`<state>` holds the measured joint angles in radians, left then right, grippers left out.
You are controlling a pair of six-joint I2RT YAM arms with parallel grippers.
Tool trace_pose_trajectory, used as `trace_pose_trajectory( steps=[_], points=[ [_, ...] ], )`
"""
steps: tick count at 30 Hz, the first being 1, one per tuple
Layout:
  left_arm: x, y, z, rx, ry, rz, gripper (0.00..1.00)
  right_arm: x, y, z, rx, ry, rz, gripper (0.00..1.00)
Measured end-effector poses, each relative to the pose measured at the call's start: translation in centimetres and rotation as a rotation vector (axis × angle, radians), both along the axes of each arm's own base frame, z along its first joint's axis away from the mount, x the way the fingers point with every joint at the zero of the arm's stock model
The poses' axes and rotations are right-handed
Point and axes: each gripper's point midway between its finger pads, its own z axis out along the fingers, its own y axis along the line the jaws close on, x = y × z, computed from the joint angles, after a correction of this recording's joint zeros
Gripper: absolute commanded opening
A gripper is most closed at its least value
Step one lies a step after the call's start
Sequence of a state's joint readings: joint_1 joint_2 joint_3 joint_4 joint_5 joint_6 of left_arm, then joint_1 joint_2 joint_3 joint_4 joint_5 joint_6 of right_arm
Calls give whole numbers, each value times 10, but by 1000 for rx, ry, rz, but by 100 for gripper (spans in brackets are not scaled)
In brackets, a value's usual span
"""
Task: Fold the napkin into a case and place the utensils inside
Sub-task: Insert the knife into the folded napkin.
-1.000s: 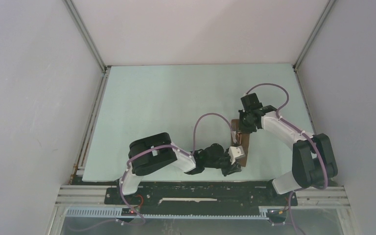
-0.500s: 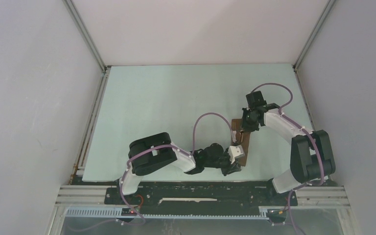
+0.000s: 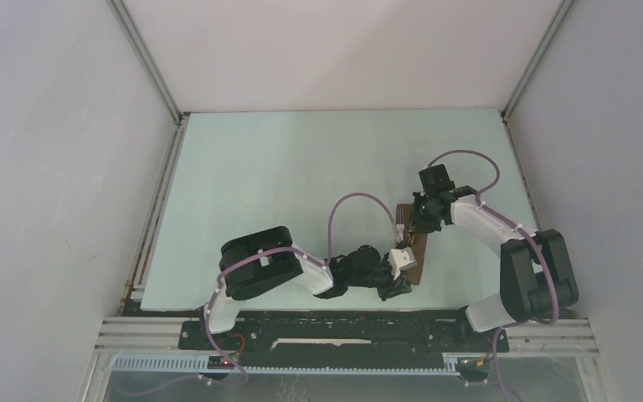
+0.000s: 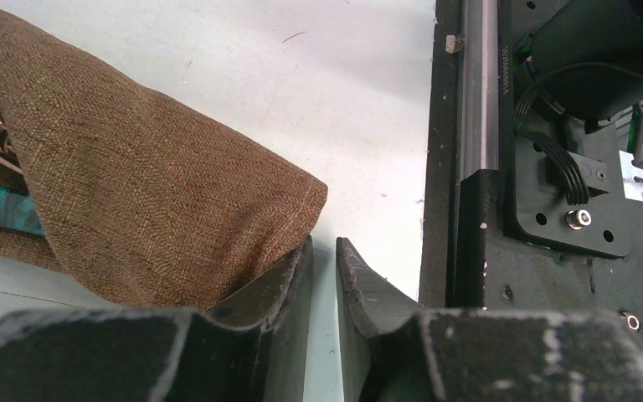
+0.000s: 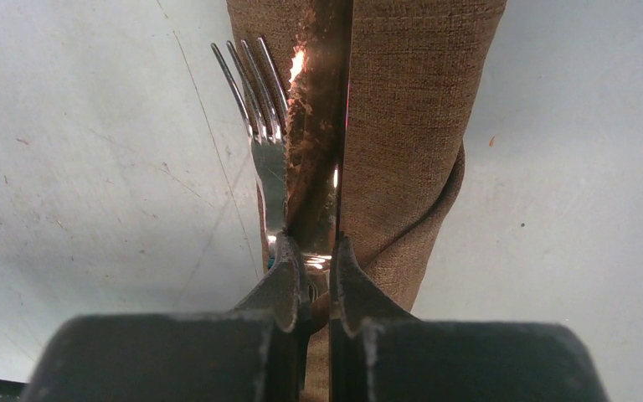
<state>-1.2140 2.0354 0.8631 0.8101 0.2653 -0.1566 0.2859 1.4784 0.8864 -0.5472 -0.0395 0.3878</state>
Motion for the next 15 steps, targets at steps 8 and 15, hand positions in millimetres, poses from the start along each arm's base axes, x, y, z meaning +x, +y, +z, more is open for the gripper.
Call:
trace_pose_trajectory(
  steps=[8,15],
  points=[
    [0,0,0,0,1,0,25,-2,0,-2,10,-12,-25,1],
    [0,0,0,0,2,1,25,-4,-1,-4,13,-1,-54,6]
  ],
)
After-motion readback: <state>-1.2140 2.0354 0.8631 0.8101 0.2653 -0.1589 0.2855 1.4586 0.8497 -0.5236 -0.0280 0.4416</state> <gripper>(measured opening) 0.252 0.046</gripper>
